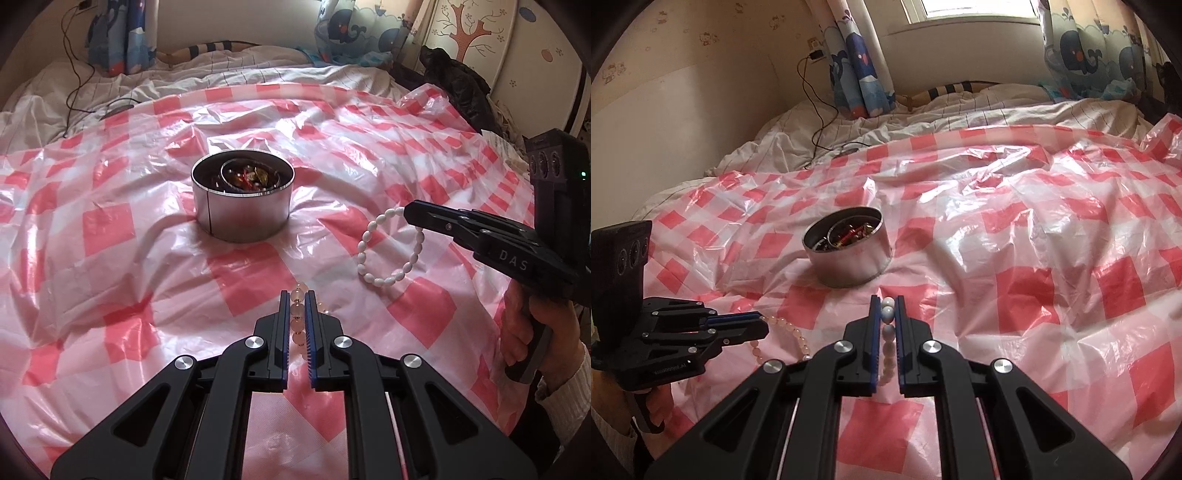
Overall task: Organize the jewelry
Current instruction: 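Lower both bracelets into the silver tin and open both grippers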
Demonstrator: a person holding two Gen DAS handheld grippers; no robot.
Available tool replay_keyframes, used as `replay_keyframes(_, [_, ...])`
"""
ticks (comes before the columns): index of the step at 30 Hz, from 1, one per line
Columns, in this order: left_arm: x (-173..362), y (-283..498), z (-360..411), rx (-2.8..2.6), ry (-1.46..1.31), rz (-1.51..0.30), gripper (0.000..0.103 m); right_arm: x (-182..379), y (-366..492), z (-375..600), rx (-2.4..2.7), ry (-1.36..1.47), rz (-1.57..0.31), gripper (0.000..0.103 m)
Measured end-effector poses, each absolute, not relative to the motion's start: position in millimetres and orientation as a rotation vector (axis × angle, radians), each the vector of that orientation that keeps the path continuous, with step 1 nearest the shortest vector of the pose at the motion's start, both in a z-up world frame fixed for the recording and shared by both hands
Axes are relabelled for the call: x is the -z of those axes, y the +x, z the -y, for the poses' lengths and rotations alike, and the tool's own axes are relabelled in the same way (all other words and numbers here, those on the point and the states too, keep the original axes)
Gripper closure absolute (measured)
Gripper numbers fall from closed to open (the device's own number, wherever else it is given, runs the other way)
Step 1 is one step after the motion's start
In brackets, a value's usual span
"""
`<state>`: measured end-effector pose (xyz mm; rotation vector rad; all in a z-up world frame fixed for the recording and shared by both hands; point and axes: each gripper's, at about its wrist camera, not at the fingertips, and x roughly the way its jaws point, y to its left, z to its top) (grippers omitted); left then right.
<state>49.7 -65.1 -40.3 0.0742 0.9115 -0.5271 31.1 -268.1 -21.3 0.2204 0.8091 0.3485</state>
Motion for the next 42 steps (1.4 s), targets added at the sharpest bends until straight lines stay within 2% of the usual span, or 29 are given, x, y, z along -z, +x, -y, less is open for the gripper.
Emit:
replay_keyframes(8, [24.4, 49.9, 72.4, 0.528, 0.117, -0.892, 0.096, -4.3, 29.9, 264.8, -0.403, 0.226, -0.718, 0.095])
replay_keyframes(23, [-48.2, 106.5, 69.8, 0.589, 0.058, -0.779, 0.096, -25.6, 90.5, 262.1, -0.5, 0.335, -0.706, 0.095])
replay_keyframes(33, [-25.6, 153.6, 66.2, 0.605, -0.07, -0.808, 0.096, -22.0, 128.2, 248.6, -0.538, 0.38, -0.72, 0.095])
replay_keyframes(42, [13.0, 172.7, 61.8, 0.55, -0.063, -0.875, 0.096, -5.9, 134.6, 244.4, -0.539, 0.389, -0.762, 0.095])
